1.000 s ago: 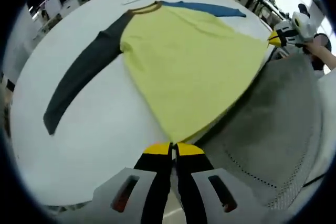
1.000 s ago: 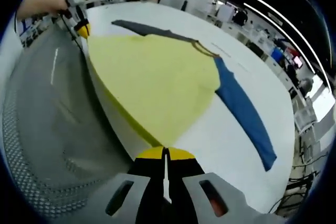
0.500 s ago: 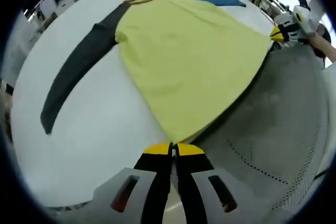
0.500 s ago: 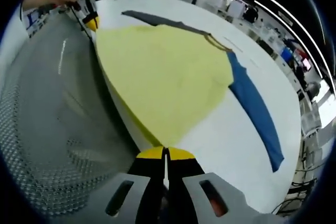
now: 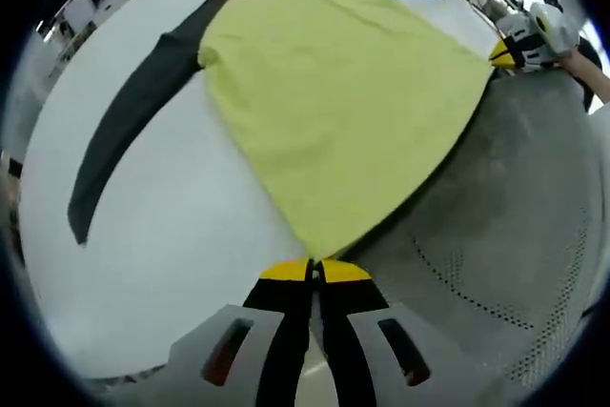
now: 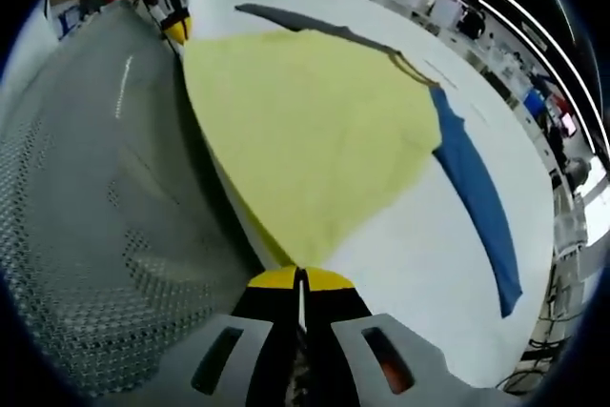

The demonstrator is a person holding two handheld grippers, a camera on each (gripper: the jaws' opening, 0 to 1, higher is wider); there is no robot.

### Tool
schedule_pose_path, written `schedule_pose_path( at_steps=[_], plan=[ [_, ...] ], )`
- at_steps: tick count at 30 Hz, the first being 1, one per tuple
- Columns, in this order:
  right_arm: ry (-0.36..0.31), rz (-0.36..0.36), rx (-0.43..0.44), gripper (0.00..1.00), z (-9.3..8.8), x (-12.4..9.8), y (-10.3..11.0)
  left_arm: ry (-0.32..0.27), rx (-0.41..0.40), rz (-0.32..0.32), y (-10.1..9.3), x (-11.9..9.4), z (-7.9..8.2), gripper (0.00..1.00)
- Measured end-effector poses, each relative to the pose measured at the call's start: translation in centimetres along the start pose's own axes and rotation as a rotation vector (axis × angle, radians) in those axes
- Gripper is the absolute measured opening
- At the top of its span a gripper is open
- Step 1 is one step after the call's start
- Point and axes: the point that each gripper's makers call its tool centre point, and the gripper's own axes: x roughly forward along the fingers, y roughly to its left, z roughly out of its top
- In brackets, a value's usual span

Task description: Fold the garment on the visible template until the final outline fits inside the template.

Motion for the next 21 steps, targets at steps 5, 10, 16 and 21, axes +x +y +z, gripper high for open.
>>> schedule_pose_path(
  at_steps=[5,10,16,21],
  plan=[
    [0.008,0.009,-0.004,0.01,-0.1,0.1,0.1,0.015,0.009,-0.003,0.0,0.4,-0.3,0.00],
    [0.013,0.021,0.001,0.01,-0.2,0.3,0.2,0.024,0.009,-0.007,0.4,0.9,-0.6,0.00],
    [0.029,0.052,-0.009,0.01,-0.3,0.6,0.5,0.037,0.003,-0.017,0.5,1.1,-0.9,0.00],
    [0.050,0.095,-0.025,0.01,-0.5,0.9,0.9,0.044,0.000,-0.022,0.6,1.2,-1.0,0.00]
  ],
)
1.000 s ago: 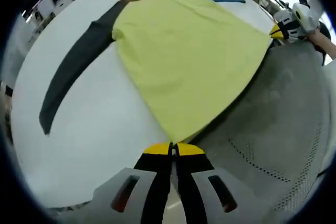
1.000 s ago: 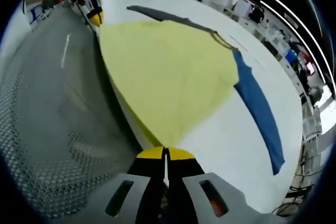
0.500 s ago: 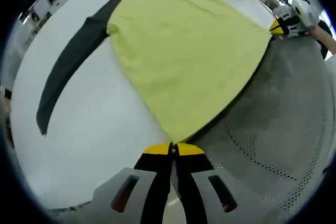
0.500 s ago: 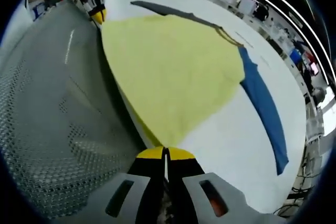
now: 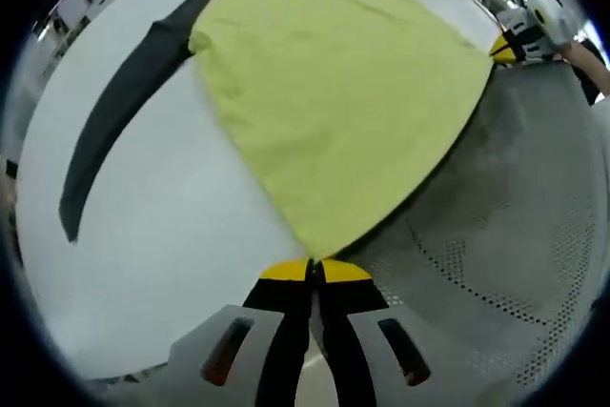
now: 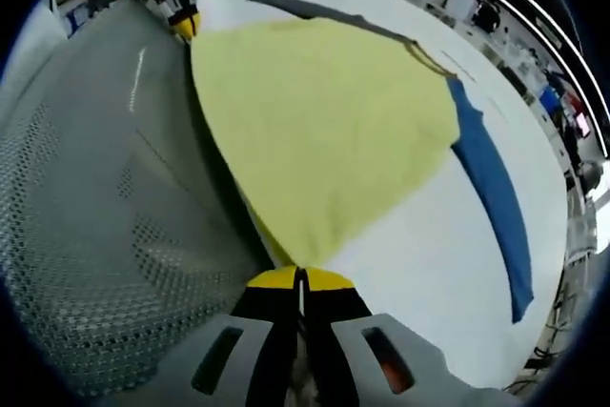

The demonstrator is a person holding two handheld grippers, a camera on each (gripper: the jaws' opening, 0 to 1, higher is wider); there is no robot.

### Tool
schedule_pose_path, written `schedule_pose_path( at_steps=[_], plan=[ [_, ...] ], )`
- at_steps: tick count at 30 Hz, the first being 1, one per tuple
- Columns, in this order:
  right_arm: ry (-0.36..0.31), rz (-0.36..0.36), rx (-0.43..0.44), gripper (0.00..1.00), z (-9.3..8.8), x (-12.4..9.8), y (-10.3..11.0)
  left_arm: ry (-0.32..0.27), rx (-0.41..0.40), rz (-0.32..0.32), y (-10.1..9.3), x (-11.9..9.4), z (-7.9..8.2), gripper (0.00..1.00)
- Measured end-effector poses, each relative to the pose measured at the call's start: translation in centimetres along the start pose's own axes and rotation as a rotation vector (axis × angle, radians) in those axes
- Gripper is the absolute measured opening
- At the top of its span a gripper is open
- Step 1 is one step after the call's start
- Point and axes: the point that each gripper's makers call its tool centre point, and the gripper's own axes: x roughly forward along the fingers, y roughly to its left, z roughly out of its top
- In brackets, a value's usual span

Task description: Fold the garment on the visible template until the final outline fits inside the template.

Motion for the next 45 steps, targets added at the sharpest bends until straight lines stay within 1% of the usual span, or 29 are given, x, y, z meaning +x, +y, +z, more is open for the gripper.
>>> schedule_pose_path(
  at_steps=[4,11,21,26,34,39,45],
  plan=[
    [0.021,0.034,-0.022,0.01,-0.2,0.4,0.2,0.006,-0.003,-0.004,0.1,0.1,-0.1,0.00],
    [0.043,0.051,-0.023,0.01,-0.4,0.9,0.4,0.008,-0.022,-0.018,0.2,0.5,-0.4,0.00],
    [0.049,0.061,-0.010,0.01,-0.6,1.3,0.4,0.020,-0.038,-0.032,0.2,1.0,-0.8,0.00],
    [0.041,0.070,0.014,0.01,-0.6,1.3,0.4,0.019,-0.046,-0.041,0.3,1.1,-0.7,0.00],
    [0.043,0.076,0.027,0.02,-0.6,1.3,0.4,0.017,-0.037,-0.039,-0.2,0.8,-0.6,0.00],
    [0.043,0.066,0.031,0.02,-0.6,1.2,0.4,0.021,-0.026,-0.038,-0.5,0.7,-0.7,0.00],
    [0.047,0.065,0.043,0.04,-0.6,0.9,0.5,0.030,-0.010,-0.034,-0.4,0.5,-1.0,0.06]
  ],
)
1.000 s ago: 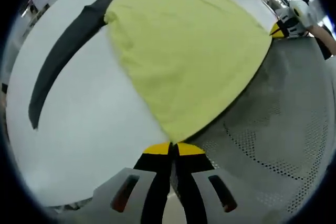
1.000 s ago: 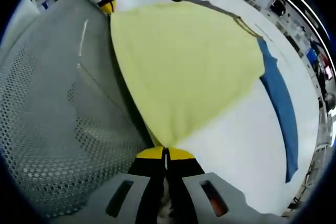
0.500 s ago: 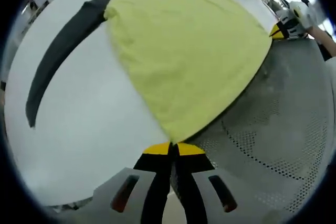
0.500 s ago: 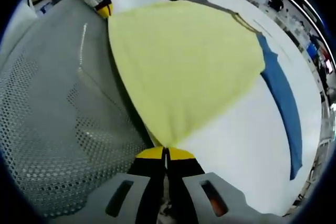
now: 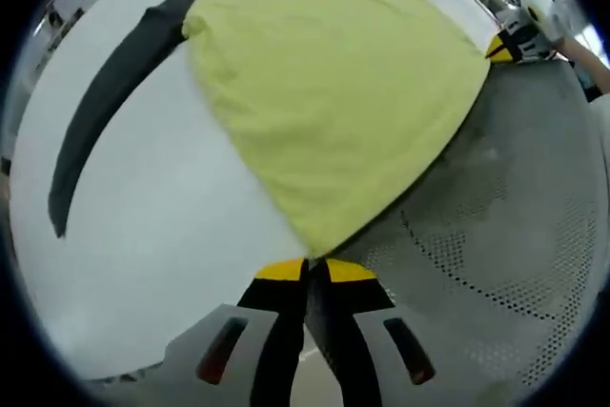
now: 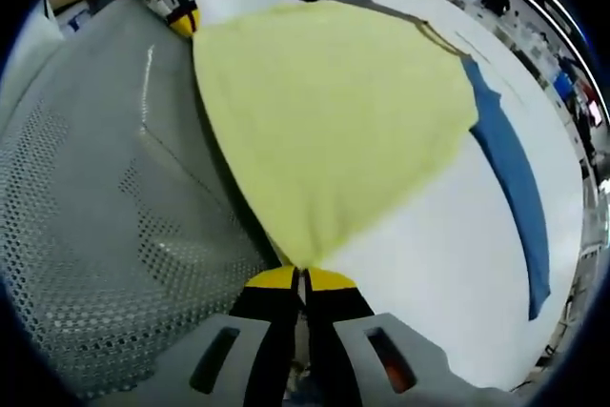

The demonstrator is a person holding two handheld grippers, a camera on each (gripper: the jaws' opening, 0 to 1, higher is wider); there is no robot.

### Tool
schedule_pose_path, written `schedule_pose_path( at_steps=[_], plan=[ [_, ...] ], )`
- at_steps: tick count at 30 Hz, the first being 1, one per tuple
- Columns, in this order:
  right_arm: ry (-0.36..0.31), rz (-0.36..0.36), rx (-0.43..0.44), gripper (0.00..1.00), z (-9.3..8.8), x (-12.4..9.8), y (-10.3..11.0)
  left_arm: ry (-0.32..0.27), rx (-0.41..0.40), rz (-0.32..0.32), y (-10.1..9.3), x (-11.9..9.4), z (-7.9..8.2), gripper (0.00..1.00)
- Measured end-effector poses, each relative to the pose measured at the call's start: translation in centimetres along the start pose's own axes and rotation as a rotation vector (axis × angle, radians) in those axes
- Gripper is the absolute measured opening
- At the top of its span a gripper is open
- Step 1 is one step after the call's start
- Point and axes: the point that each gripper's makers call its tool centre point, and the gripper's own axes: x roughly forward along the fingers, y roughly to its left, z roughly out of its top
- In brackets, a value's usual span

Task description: Fold the garment on the visible template until the final outline fits inside the template.

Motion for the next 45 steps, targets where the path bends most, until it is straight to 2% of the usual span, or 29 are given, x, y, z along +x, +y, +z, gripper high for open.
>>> schedule_pose_path(
  at_steps=[5,8,14,26,34,42,45],
  plan=[
    [-0.005,0.002,0.025,0.04,-0.1,-0.5,-0.4,-0.011,-0.007,0.002,0.2,-0.5,-0.1,0.08],
    [-0.042,0.003,0.086,0.05,0.3,-1.1,-0.7,-0.037,-0.033,-0.003,0.1,-1.1,0.2,0.09],
    [-0.089,0.001,0.148,0.06,0.7,-2.0,-1.2,-0.083,-0.074,-0.005,0.3,-2.1,0.8,0.10],
    [-0.119,-0.046,0.169,0.06,0.7,-3.5,-2.1,-0.156,-0.133,0.017,1.2,-3.8,1.6,0.14],
    [-0.225,-0.079,0.272,0.20,2.2,-5.5,-3.6,-0.218,-0.191,0.025,1.9,-5.1,2.3,0.22],
    [-0.269,-0.114,0.334,0.28,2.4,-7.1,-5.3,-0.287,-0.234,0.034,2.4,-6.2,3.2,0.29],
    [-0.293,-0.127,0.361,0.31,2.6,-7.6,-5.8,-0.290,-0.246,0.038,2.5,-6.4,3.2,0.34]
  ],
)
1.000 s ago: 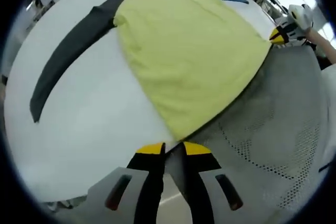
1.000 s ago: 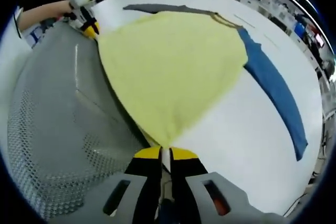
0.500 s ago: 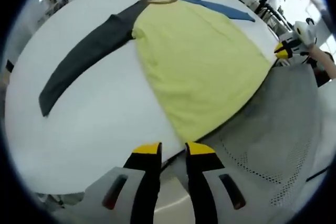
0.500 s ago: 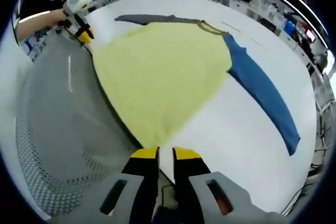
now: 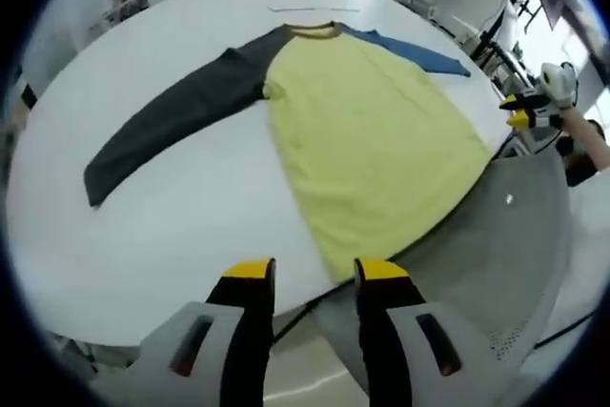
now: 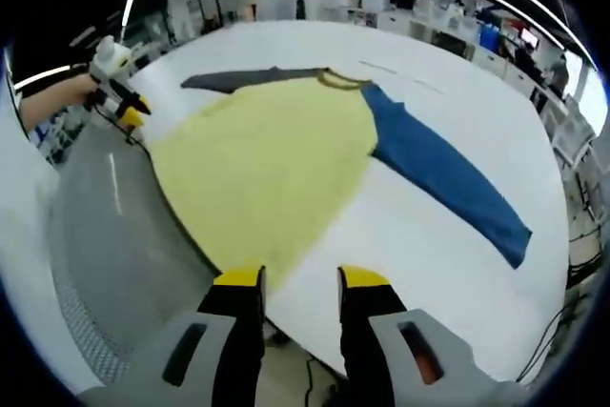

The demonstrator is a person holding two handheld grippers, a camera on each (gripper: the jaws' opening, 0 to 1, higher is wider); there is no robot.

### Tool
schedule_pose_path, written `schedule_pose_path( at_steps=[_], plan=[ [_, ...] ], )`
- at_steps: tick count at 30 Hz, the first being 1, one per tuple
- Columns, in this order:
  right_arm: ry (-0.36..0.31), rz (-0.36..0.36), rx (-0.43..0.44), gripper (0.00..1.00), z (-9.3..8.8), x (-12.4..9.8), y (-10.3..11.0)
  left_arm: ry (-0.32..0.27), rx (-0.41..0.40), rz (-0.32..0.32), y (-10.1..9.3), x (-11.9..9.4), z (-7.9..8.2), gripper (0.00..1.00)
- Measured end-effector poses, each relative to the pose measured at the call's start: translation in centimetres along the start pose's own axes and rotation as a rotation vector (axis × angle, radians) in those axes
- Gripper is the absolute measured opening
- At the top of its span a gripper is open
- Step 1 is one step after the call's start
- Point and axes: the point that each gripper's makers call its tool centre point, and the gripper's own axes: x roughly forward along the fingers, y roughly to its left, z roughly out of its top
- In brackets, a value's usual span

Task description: Fold the garment on the visible template until the final outline fits inside the template.

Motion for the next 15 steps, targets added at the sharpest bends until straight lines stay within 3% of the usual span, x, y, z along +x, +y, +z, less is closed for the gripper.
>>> schedule_pose_path(
  at_steps=[5,15],
  plan=[
    [-0.022,-0.018,0.018,0.36,0.6,-0.7,-0.4,-0.035,-0.029,0.015,0.4,-0.8,0.6,0.41],
    [-0.115,-0.050,0.056,0.43,2.5,-2.8,-1.3,-0.139,-0.101,0.024,1.2,-3.7,2.5,0.45]
  ],
)
